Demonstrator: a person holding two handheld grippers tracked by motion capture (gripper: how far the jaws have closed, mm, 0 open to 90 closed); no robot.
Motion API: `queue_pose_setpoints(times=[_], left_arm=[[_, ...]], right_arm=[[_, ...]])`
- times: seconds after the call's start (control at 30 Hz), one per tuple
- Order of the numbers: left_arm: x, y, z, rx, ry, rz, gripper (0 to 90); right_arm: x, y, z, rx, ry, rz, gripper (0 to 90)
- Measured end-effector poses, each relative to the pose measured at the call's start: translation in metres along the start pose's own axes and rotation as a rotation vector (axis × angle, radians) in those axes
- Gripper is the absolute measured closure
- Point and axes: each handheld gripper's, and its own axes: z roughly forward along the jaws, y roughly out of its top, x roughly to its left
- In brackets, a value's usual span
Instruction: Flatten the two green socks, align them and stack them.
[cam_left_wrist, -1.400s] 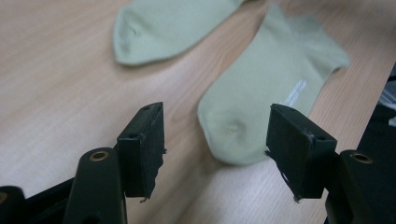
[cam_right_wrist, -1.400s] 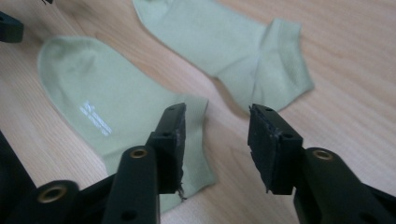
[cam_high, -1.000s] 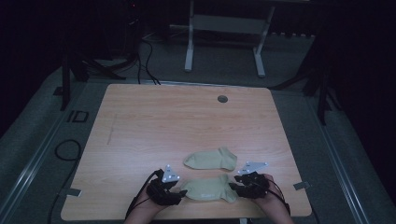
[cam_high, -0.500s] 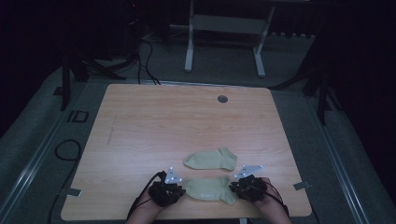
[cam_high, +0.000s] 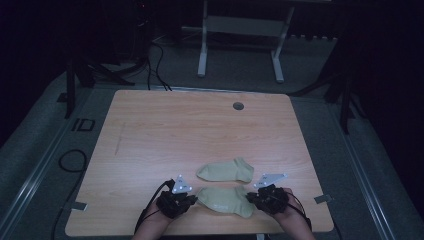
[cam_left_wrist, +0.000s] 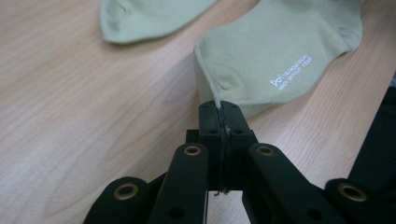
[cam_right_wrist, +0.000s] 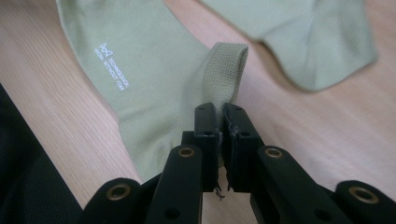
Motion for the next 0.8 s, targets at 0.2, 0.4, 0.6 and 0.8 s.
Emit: queue_pose_setpoints(times=[0.2,0.4,0.6,0.8], left_arm=[[0.000,0.013,-0.013,-0.038,0.010,0.019,88.9],[0.008,0.031,-0.023,-0.068,0.028,0.022,88.9],[0.015,0.052,-0.024,-0.078,0.060,0.036,88.9],[0.026,0.064,-0.010,-0.065,0.083,0.020,88.8]], right_arm=[[-0.007,0.016,-0.016,-0.047,-0.015,0.002,84.9],[-0.021,0.035,-0.026,-0.081,-0.040,0.009,84.9],[-0.041,0.058,-0.031,-0.095,-0.064,0.025,84.9],[-0.059,0.074,-0.022,-0.074,-0.083,0.048,84.9]])
